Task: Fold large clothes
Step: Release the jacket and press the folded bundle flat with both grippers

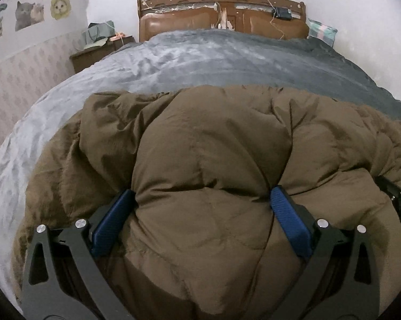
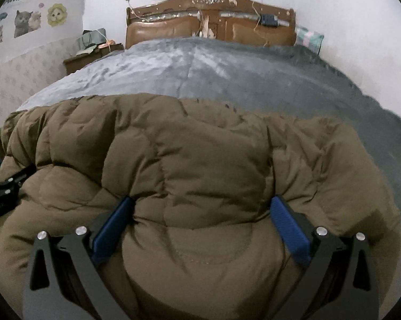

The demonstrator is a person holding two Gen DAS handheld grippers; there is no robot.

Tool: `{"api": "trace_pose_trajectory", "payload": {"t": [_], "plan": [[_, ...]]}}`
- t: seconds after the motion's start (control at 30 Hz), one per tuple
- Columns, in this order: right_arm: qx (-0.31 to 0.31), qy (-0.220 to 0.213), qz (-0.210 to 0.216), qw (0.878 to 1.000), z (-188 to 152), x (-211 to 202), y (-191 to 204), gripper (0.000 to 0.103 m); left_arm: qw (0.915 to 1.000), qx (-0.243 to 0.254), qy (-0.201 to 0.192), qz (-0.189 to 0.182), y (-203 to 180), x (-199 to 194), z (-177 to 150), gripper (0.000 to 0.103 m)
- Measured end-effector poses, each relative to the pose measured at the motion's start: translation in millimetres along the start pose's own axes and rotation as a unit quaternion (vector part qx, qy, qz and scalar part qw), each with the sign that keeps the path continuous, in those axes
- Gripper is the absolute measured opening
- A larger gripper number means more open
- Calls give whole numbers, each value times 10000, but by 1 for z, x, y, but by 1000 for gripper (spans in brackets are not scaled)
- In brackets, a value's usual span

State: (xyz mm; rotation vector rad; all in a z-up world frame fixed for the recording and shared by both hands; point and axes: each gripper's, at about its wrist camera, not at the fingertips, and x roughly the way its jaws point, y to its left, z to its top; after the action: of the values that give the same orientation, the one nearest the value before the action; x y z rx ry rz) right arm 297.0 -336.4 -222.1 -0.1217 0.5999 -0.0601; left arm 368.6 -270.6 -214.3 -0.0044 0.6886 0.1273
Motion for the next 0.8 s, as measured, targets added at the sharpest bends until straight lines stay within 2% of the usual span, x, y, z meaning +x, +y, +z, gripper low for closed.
{"api": "trace_pose_trajectory", "payload": {"t": [0.33,0.8], "plan": [[39,185,65,9998,-6,9,-2,102,9999,4,153,-74,-4,7,3,100],[24,148,40,9999,-8,8,-1,102,9999,29,80,-55,-8,16,3,100]]}}
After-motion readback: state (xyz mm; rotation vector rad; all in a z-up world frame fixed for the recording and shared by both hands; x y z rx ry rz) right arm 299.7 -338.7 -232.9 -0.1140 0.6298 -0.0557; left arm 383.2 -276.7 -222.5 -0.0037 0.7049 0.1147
